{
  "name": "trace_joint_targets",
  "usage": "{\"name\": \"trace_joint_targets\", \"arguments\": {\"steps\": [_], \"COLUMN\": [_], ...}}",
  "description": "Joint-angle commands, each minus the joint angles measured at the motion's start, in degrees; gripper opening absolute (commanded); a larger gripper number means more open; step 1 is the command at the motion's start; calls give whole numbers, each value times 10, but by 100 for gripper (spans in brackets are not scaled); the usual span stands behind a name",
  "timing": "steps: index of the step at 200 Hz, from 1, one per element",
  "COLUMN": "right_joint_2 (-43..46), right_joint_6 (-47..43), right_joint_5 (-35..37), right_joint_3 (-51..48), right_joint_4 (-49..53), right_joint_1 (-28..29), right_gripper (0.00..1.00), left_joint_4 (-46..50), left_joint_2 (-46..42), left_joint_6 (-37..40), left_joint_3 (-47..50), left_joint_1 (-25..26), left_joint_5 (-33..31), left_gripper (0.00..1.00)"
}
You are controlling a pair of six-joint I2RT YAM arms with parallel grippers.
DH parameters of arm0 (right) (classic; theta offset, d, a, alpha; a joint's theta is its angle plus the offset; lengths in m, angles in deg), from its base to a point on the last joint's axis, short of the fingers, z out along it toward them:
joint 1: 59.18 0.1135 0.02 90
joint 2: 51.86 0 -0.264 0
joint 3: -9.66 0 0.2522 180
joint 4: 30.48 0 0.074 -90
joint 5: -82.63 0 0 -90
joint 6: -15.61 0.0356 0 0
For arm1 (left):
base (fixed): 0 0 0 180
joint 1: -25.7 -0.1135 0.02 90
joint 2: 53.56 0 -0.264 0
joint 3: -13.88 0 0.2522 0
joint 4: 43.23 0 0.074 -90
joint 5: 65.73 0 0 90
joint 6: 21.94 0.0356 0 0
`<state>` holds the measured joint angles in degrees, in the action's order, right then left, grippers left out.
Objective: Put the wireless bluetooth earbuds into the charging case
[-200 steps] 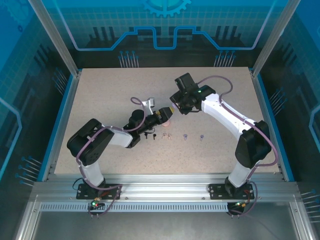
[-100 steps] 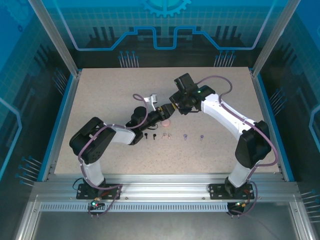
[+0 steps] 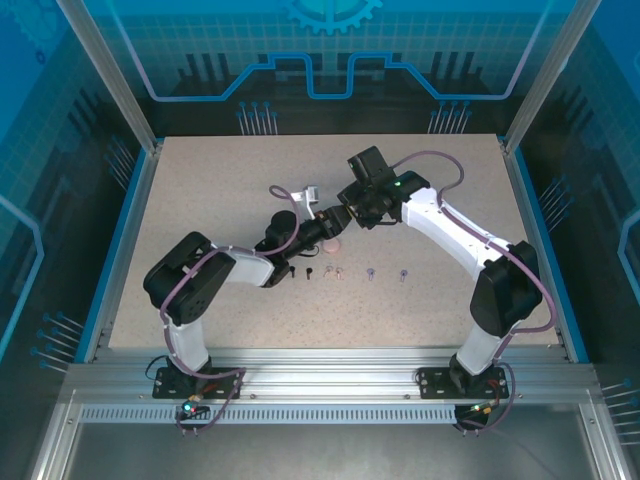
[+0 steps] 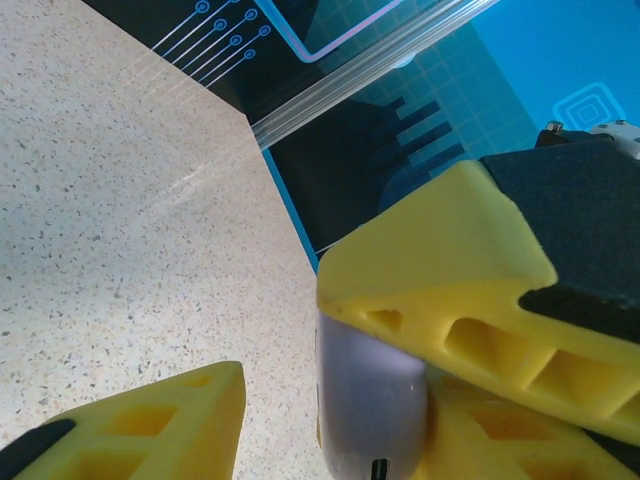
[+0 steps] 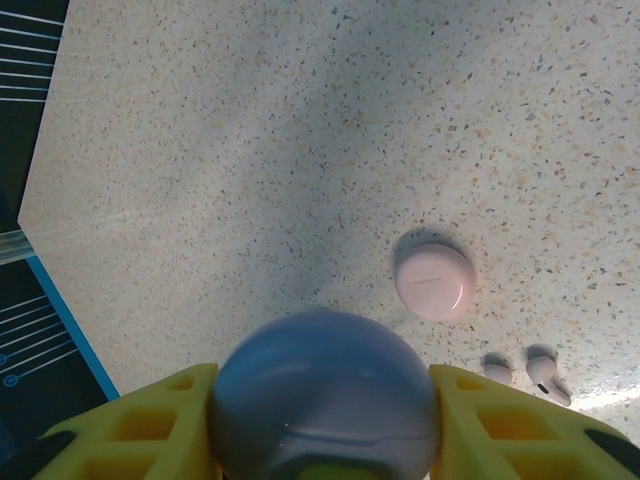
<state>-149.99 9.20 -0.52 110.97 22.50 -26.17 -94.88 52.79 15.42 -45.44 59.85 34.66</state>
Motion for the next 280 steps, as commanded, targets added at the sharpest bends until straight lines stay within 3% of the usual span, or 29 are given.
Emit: {"name": "trace_joint_targets", "arguments": {"steps": [1, 24, 69, 77, 96, 111, 163, 192, 229, 280], "right_joint_2": [17, 17, 26, 28, 34, 43, 109, 151, 214, 220], "right_joint_6": [3, 3, 4, 5, -3, -21, -147, -283, -450, -516], "right_joint_5": [-4, -6, -3, -1, 6, 16, 34, -21, -164, -292], "right_joint_3": [1, -1, -7, -6, 3, 13, -3, -80, -197, -219], "right_joint_4": [0, -2, -7, -7, -10, -7, -10, -95, -272, -322], "right_joint_1": [9, 9, 9, 9, 3, -6, -36, -66, -105, -114], "right_gripper": [38, 38, 40, 44, 69, 80, 87, 87, 83, 80], "left_joint_4": [-23, -28, -39, -40, -42, -40, -15, -1, 15, 142], "left_joint_2": [17, 21, 25, 24, 19, 11, -43, -73, -99, -134], "left_joint_6": [-2, -3, -6, -8, -9, -8, 6, 0, -8, 54], "left_joint_3": [-15, -15, -17, -16, -13, -6, 20, 27, 13, -35], "left_joint_1": [3, 4, 4, 5, 4, 4, -9, -38, -78, -96], "left_joint_5": [-8, -11, -12, -9, -7, -5, 34, 107, 218, 314], "left_gripper": [44, 39, 18, 14, 11, 7, 3, 0, 0, 0]}}
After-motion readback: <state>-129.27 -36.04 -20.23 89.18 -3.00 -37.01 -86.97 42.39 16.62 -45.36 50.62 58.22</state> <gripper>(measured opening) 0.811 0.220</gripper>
